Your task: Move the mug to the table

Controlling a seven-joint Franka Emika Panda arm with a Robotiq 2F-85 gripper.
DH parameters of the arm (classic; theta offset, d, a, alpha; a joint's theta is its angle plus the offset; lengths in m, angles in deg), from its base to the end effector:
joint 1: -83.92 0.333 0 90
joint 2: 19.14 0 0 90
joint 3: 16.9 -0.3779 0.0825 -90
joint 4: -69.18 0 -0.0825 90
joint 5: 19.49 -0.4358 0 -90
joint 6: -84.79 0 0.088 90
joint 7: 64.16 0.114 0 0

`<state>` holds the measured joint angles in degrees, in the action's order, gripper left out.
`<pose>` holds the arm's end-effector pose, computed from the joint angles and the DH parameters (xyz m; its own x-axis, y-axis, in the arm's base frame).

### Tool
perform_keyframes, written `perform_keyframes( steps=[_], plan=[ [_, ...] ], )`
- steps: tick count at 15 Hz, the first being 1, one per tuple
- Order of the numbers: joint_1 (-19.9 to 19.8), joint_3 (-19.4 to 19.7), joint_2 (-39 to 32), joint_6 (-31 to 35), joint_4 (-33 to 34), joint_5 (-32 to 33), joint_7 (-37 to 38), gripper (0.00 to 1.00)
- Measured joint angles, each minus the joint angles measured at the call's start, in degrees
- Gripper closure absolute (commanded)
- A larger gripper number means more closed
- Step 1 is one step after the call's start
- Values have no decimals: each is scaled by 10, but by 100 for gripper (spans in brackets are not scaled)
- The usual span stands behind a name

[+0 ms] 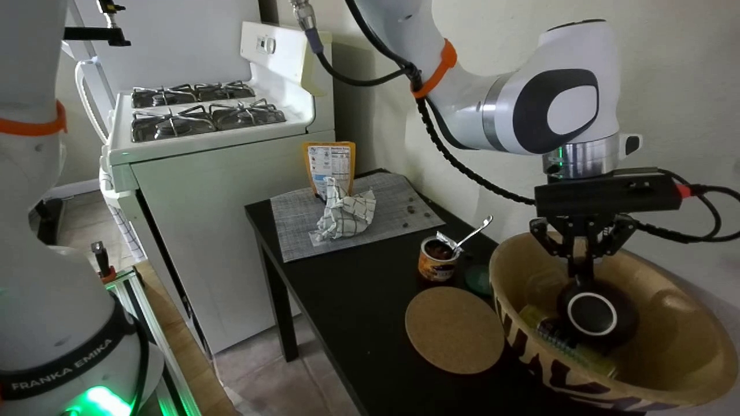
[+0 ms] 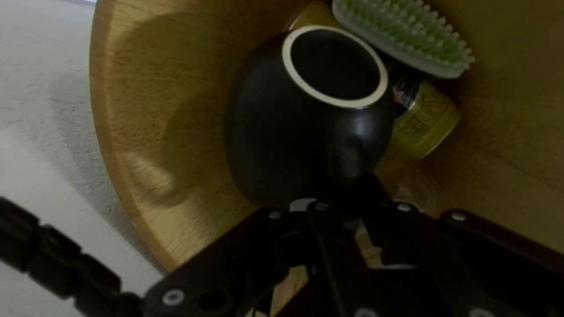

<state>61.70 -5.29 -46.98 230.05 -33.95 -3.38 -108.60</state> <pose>0.6295 -0.4001 0.3224 0.9111 0.4074 -0.0618 0.4011 -0.8423 0.3602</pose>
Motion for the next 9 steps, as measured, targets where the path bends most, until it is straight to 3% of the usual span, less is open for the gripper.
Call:
perform_keyframes(
  steps=[5,7,8,9],
  plan=[
    [16,17,-18,93,-19,17,105,95],
    [41,46,-28,108,-20,59,168,95],
    [56,63,-33,111,-20,82,204,84],
    [72,80,-37,113,-19,103,238,86]
  ],
)
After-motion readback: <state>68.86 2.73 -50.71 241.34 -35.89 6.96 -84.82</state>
